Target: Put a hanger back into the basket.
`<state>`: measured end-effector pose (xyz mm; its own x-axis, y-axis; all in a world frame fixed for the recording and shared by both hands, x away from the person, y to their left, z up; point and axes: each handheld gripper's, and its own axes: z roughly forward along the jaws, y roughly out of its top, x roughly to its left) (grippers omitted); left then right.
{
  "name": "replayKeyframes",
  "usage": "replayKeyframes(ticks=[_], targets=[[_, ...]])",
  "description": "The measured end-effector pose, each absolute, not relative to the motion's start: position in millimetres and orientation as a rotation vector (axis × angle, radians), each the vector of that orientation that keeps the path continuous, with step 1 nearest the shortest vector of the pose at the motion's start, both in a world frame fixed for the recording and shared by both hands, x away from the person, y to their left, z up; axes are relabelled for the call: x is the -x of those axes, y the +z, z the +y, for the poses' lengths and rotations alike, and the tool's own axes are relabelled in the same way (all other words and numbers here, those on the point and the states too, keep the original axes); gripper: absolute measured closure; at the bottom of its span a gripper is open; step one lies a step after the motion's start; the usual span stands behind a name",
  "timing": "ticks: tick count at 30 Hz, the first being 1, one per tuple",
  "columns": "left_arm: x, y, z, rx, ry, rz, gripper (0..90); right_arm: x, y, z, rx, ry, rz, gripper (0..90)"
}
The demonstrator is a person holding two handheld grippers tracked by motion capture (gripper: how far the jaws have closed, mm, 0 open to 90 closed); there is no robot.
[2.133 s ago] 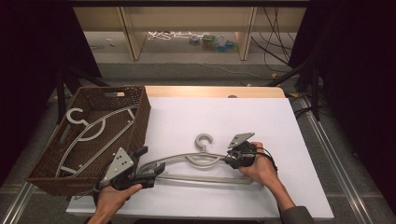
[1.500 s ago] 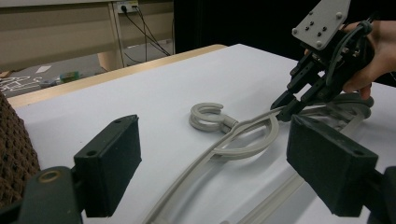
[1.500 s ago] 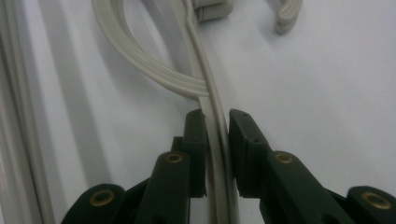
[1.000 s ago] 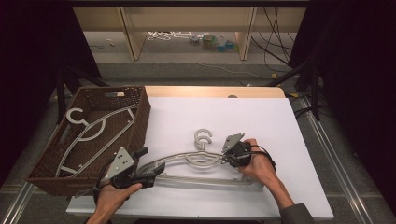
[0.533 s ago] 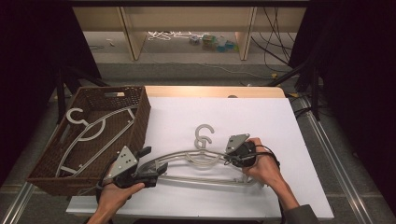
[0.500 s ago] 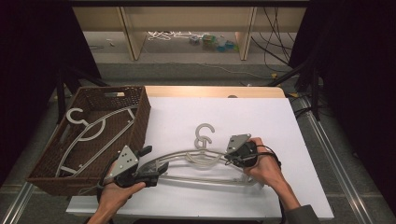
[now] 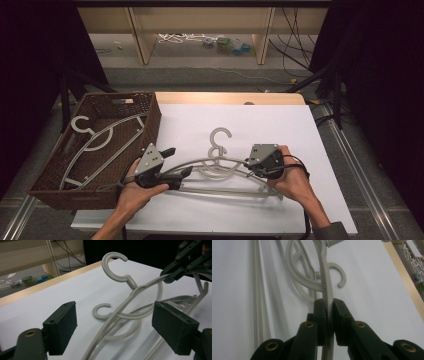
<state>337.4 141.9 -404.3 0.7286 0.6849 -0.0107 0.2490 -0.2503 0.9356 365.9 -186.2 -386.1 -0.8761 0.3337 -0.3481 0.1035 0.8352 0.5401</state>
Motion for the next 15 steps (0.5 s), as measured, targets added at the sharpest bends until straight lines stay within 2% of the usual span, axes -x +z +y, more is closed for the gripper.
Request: replayKeyframes(ticks=[15], targets=[[-368.0,-406.2,100.2,-1.963,0.405,0.689,28.3,-357.8,-371.2,-188.4,-0.254,0.763,2.553,82.2]])
